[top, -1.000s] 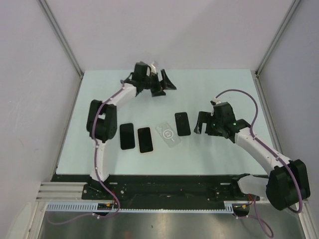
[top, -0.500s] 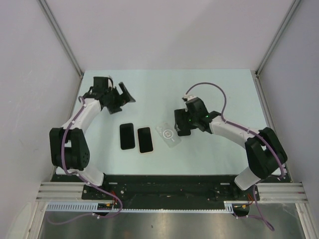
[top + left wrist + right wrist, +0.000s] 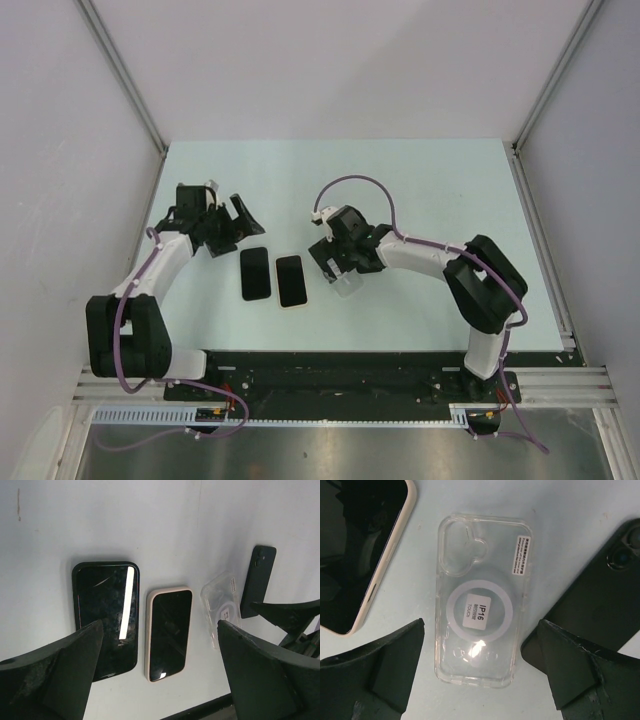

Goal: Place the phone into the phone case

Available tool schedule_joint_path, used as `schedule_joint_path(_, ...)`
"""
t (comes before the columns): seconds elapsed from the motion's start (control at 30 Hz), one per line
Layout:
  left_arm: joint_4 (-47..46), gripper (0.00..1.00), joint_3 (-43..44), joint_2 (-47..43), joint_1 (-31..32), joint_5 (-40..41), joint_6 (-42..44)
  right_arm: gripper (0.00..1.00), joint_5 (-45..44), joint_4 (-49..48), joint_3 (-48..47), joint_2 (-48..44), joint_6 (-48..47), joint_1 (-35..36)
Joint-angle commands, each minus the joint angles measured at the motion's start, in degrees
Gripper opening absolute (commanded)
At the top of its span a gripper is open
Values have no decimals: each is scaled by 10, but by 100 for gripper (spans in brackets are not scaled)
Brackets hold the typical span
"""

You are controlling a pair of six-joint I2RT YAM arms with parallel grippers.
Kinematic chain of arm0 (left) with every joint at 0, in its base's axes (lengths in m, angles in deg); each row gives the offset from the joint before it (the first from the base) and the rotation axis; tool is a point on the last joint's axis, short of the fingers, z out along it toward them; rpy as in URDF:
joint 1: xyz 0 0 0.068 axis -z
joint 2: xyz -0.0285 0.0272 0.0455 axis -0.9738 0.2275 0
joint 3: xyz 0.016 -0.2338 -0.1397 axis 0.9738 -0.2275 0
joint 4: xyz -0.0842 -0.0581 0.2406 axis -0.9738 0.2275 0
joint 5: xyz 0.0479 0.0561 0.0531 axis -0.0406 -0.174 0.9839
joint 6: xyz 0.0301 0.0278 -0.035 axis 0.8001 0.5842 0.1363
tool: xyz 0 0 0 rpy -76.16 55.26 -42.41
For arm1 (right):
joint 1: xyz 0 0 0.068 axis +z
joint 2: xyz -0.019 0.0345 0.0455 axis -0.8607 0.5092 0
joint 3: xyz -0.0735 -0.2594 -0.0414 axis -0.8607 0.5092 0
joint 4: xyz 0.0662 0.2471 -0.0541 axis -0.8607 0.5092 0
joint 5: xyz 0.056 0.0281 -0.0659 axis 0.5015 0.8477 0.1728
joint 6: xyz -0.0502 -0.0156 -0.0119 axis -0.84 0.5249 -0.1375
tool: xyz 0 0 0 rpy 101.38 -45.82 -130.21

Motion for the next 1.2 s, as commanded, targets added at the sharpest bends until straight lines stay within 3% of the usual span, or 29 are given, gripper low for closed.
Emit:
schedule_joint_path(0.0,-26,100,5,7,-3,-34,15,100,-12,18,-36,27,-25,4)
schedule_joint_path(0.37,-45,98,-8,-12,-5,-56,19,99,-15,40,-58,83,-45,21)
schedule_joint_path(0.57,-75,94,-20,-27,-5,-95,31,89,-6,47,-58,78,-29,21)
schedule_joint_path(0.73,-163,89,-48,-56,-5,-171,26,73,163,34,-58,39,44,-51)
schedule_joint_path(0.9,-183,84,-45,-42,-5,-213,18,69,376,-5,-50,33,84,-104)
schedule_joint_path(1.07,-233,80,-58,-29,19,-262,9,69,590,-165,9,25,193,-146)
schedule_joint_path(1.17,-260,72,-58,-16,55,-279,19,70,649,-298,50,25,306,-162)
